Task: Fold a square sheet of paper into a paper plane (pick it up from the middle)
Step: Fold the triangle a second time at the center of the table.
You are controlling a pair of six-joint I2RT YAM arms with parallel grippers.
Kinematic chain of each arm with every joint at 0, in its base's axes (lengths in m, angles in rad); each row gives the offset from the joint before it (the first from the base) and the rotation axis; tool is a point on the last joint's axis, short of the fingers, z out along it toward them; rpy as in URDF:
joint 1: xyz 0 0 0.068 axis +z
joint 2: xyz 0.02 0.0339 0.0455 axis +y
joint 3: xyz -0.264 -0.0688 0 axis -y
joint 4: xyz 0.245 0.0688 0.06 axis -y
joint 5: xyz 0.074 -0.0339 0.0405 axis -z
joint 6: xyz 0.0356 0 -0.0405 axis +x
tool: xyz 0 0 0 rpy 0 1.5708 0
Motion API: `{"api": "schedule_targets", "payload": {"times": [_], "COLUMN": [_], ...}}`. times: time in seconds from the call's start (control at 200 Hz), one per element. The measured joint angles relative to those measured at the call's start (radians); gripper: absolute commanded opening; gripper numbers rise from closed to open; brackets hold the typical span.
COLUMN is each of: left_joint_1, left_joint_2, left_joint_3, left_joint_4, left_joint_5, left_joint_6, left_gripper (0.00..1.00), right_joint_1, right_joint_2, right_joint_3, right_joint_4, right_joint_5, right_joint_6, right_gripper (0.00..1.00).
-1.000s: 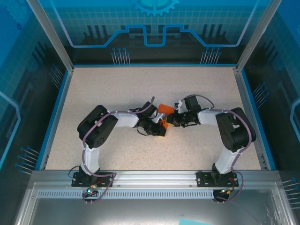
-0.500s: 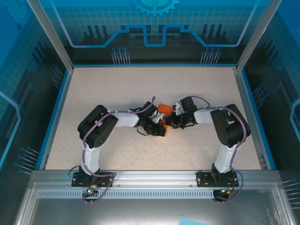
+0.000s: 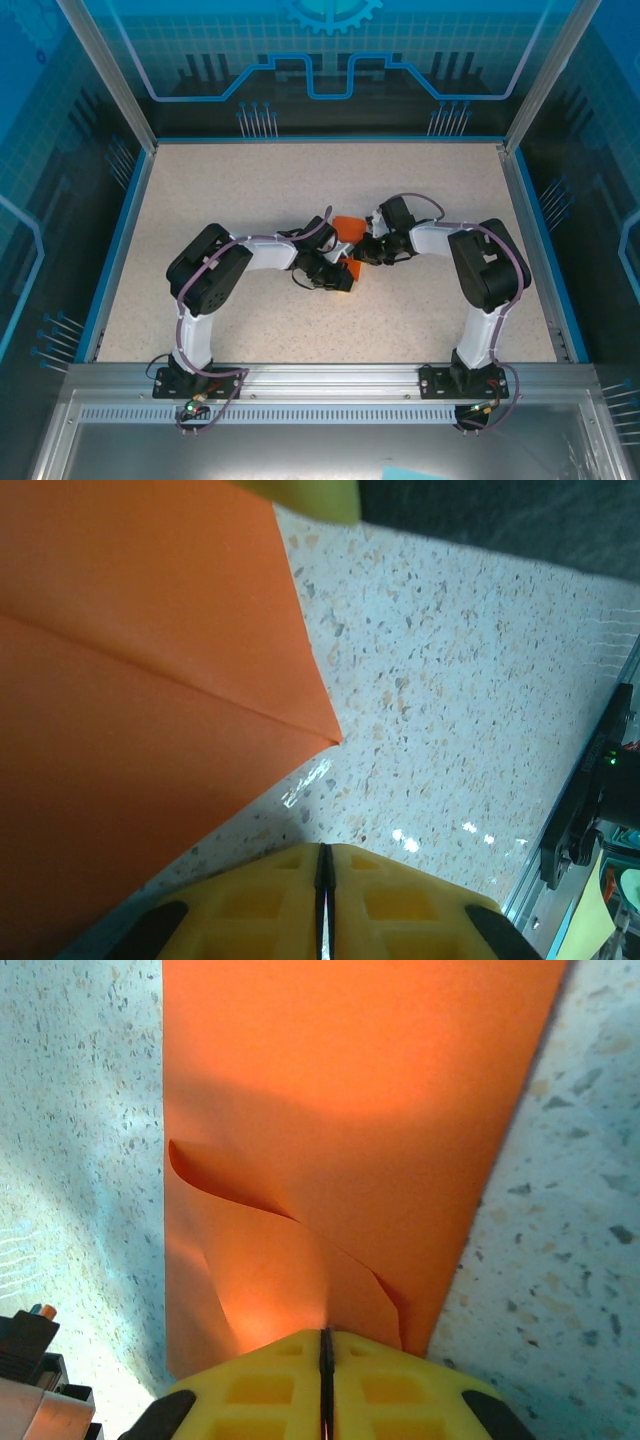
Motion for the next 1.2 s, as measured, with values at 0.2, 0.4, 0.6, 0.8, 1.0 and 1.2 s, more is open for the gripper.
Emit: {"api": "schedule_targets", "payload": {"times": [0.2, 0.4, 0.6, 0.8, 1.0, 1.2], "left_joint_1": [0.000, 0.006, 0.049, 0.112, 0.121, 0.133], "left_joint_2": [-0.001, -0.051, -0.111, -0.071, 0.043, 0.092], "left_joint_3": [0.006, 0.027, 0.135, 0.209, 0.241, 0.241], "left_joint_4": [-0.008, -0.055, -0.080, -0.074, -0.069, -0.074], "left_joint_5": [0.000, -0.038, -0.120, -0.193, -0.199, -0.200], "left_joint_6": [-0.008, -0.033, -0.042, -0.079, -0.085, -0.082], "left_gripper": [0.14, 0.19, 0.22, 0.22, 0.22, 0.22], "right_joint_1": [-0.001, -0.001, -0.002, -0.006, -0.008, -0.008], "right_joint_2": [0.001, -0.001, -0.004, -0.005, -0.009, -0.011], "right_joint_3": [0.000, -0.014, -0.027, -0.042, -0.049, -0.055], "right_joint_4": [0.003, 0.032, 0.060, 0.089, 0.094, 0.099], "right_joint_5": [-0.008, -0.019, -0.034, -0.049, -0.052, -0.053], "right_joint_6": [0.000, -0.004, -0.003, 0.000, 0.000, 0.000], "right_gripper": [0.09, 0.10, 0.10, 0.10, 0.10, 0.11]}}
